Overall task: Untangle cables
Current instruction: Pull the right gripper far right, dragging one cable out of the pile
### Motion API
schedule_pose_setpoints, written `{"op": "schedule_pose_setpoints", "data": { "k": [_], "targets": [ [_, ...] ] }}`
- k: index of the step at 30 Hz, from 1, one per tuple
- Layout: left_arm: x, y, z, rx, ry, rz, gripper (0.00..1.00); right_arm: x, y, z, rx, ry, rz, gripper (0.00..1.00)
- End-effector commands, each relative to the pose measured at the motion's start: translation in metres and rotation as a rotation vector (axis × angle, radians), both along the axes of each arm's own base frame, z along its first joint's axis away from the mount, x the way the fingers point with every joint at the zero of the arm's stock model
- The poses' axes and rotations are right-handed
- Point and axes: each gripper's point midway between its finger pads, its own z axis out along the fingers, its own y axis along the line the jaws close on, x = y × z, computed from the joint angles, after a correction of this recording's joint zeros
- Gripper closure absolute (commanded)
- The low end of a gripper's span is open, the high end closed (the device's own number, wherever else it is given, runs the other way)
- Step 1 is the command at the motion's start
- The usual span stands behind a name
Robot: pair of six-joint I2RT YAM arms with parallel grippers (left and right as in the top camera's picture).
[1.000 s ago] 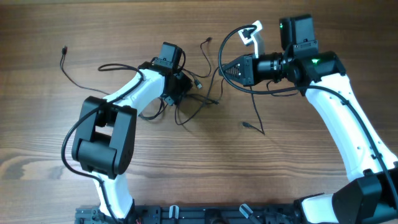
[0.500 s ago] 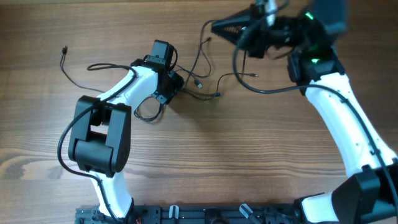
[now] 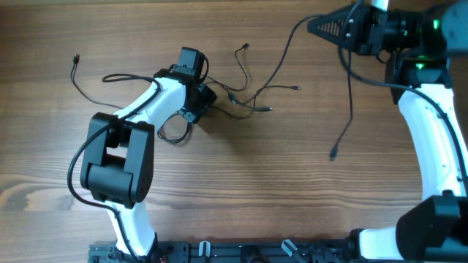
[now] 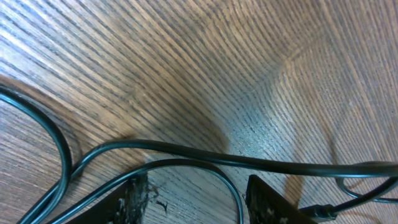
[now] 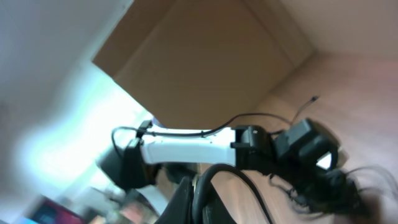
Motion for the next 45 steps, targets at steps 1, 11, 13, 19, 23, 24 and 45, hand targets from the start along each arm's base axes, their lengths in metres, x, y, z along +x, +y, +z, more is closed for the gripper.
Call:
{"op": "schedule_pose_setpoints", "data": {
  "k": [1,11,13,19,23,24,45],
  "targets": [
    [-0.015,0.016,-0.027,0.070,0.069,0.004,0.46,0.007,-0.018,-0.026,-0.011,-0.063,-0.009,0.96],
    [-0.015,0.016,-0.027,0.071,0.068,0.004,0.43,0.049,-0.062,-0.135,-0.227,0.292,-0.443,0.96],
    [-0.015,0.016,-0.027,0.074,0.068,0.004,0.42,0.056,-0.074,-0.154,-0.310,0.344,-0.539,0.96],
    [-0.014,0.017,-0.027,0.077,0.066,0.005,0.41,0.086,-0.125,-0.147,-0.299,0.339,-0.763,0.96],
    [-0.015,0.017,-0.027,0.077,0.066,0.005,0.40,0.107,-0.202,-0.124,-0.150,0.404,-1.026,0.96],
    [-0.015,0.017,-0.027,0.077,0.066,0.005,0.39,0.109,-0.219,-0.117,-0.114,0.402,-1.066,0.96],
    [-0.011,0.015,-0.027,0.072,0.051,0.006,0.37,-0.143,-0.479,-0.253,0.191,1.559,-2.225,0.96]
  ]
}}
